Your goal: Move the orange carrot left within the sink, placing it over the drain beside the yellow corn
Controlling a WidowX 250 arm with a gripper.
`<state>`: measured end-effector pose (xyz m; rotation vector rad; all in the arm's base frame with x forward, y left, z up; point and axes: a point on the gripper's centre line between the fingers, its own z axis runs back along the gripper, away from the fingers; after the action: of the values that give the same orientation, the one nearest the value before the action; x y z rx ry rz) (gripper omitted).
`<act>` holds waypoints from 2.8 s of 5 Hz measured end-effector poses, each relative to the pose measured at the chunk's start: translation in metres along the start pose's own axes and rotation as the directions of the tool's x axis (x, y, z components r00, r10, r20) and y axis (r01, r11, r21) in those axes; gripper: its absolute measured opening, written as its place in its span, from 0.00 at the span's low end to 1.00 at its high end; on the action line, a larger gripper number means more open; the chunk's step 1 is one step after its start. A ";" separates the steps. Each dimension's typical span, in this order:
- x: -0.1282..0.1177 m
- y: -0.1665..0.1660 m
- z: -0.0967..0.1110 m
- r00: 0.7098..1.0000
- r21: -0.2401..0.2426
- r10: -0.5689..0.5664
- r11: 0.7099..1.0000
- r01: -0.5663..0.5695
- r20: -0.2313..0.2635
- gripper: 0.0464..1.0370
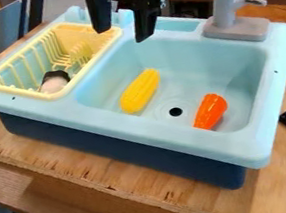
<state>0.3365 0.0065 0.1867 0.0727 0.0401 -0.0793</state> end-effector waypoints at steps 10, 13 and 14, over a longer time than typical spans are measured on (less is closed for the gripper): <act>0.014 -0.110 -0.108 0.992 -0.153 -0.122 0.981 0.115 -0.035 0.92; 0.006 -0.100 -0.091 0.996 -0.105 -0.094 0.990 0.093 -0.007 0.48; 0.006 -0.095 -0.090 0.997 -0.104 -0.079 0.992 0.077 -0.011 0.48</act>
<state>0.3310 -0.0820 0.0900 -0.0323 0.0619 -0.1545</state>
